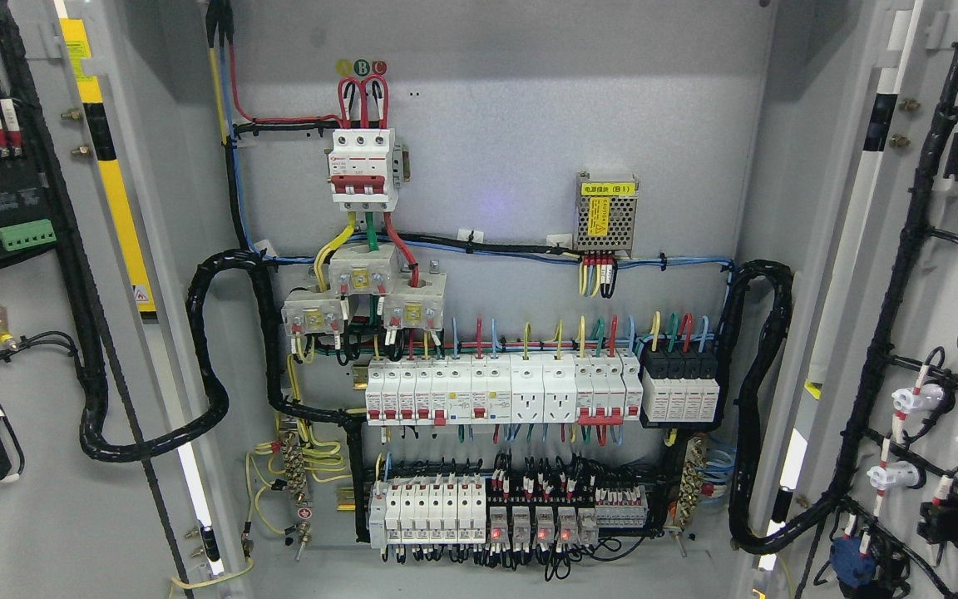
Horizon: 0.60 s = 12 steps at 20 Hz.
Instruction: Open door with both hands
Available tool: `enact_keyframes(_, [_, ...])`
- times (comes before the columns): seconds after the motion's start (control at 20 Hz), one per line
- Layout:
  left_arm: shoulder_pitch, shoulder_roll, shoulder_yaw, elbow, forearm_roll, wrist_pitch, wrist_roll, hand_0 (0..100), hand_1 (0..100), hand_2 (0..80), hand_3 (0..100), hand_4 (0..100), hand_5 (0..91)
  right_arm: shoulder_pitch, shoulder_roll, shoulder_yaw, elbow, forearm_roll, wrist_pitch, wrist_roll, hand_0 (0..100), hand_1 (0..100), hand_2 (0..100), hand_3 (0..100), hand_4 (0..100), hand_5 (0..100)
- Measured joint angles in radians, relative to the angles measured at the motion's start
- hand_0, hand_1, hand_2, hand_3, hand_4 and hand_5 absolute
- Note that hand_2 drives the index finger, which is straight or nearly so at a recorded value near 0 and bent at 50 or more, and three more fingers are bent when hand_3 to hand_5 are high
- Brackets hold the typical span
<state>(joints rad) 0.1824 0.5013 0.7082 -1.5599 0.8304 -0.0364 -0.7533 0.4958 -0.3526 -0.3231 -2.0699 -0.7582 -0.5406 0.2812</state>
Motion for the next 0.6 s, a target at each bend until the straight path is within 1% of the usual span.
enact_keyframes(0.1, [0.004,-0.006,-0.010,-0.017,0.000,0.000,0.009,12,56,0.0,0,0,0.0,0.000,-0.001,0.000,0.002,-0.005,0.001,0.001,0,50,4,0,0,0])
enact_keyframes(0.3, [0.020,-0.023,-0.045,-0.070,-0.001,0.000,0.066,12,56,0.0,0,0,0.0,0.001,-0.001,0.001,0.002,-0.010,0.001,0.002,0,50,4,0,0,0])
enact_keyframes(0.5, [0.033,-0.047,-0.100,-0.130,-0.007,-0.001,0.093,12,56,0.0,0,0,0.0,0.001,-0.002,0.004,0.001,-0.012,-0.003,0.002,0,50,4,0,0,0])
enact_keyframes(0.6, [0.041,-0.062,-0.135,-0.161,-0.020,-0.001,0.110,12,56,0.0,0,0,0.0,0.001,-0.003,0.008,-0.001,-0.013,-0.005,0.002,0,50,4,0,0,0])
